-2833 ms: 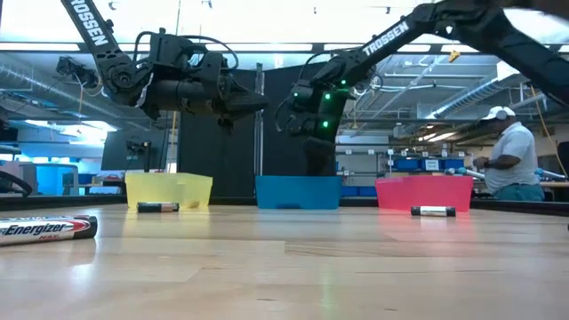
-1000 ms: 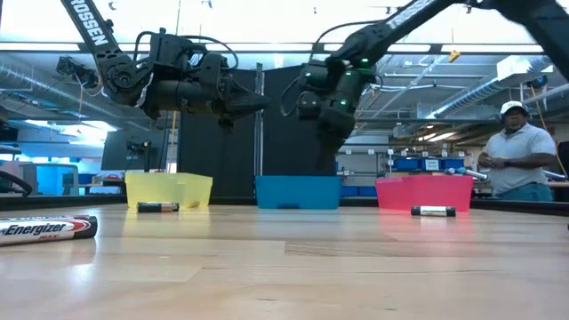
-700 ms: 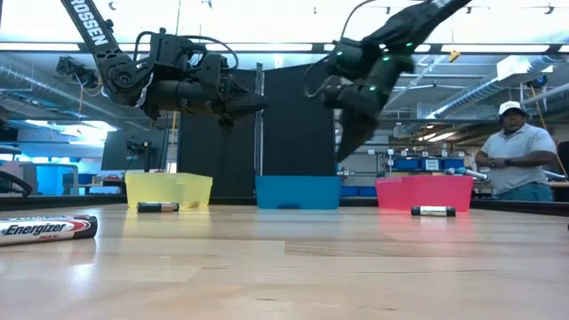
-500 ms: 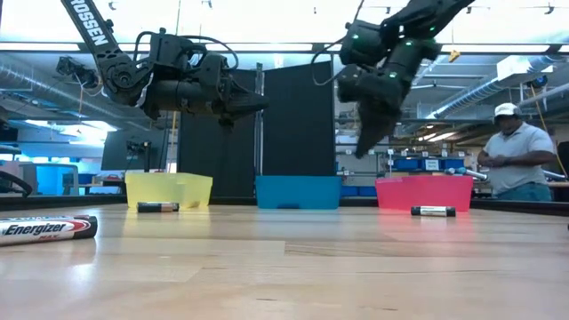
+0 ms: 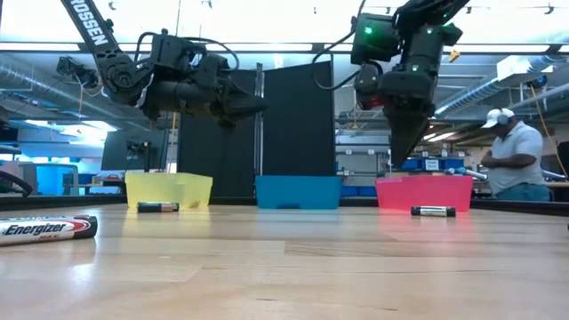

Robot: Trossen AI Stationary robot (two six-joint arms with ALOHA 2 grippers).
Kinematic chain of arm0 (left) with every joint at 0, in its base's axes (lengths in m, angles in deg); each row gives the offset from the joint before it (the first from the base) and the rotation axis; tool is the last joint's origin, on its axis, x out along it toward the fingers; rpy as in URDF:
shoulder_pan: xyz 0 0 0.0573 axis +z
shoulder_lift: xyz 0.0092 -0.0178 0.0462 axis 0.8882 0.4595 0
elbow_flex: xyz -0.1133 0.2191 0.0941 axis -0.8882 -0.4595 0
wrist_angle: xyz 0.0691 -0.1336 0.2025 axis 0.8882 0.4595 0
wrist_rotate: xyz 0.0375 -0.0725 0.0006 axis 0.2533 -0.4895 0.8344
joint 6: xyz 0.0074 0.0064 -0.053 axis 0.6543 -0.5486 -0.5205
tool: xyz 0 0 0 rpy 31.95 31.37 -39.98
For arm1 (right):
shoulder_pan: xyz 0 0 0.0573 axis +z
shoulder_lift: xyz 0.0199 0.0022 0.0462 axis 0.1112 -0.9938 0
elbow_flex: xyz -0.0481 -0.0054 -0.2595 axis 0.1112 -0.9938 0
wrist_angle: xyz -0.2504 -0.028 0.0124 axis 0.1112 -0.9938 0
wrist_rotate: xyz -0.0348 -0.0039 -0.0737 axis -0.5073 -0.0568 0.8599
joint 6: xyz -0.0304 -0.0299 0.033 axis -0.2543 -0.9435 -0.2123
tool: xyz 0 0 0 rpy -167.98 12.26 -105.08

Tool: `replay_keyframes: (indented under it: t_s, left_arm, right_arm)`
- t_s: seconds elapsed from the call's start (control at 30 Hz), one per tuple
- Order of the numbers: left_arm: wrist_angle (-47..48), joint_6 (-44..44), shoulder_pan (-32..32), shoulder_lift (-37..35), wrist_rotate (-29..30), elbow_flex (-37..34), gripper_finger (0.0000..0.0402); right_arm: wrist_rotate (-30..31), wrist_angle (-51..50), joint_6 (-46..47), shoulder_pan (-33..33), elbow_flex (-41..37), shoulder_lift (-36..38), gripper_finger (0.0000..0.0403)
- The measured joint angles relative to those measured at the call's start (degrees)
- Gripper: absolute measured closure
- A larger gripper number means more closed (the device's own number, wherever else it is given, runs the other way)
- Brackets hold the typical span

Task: Sort batteries
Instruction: Put the black battery into the yellow bin

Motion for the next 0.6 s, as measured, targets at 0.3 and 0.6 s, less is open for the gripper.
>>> replay_keyframes:
  t_s: [0.3,0.6]
  left_arm:
    - [0.71,0.09,-1.80,0.00,-7.65,0.00,0.0360]
    - [12.67,2.22,-2.56,-0.82,-8.20,0.00,0.0385]
  right_arm:
    - [3.55,-0.32,-0.48,2.68,0.02,0.00,0.0251]
    - [5.87,1.69,-1.96,3.95,-0.02,0.00,0.0307]
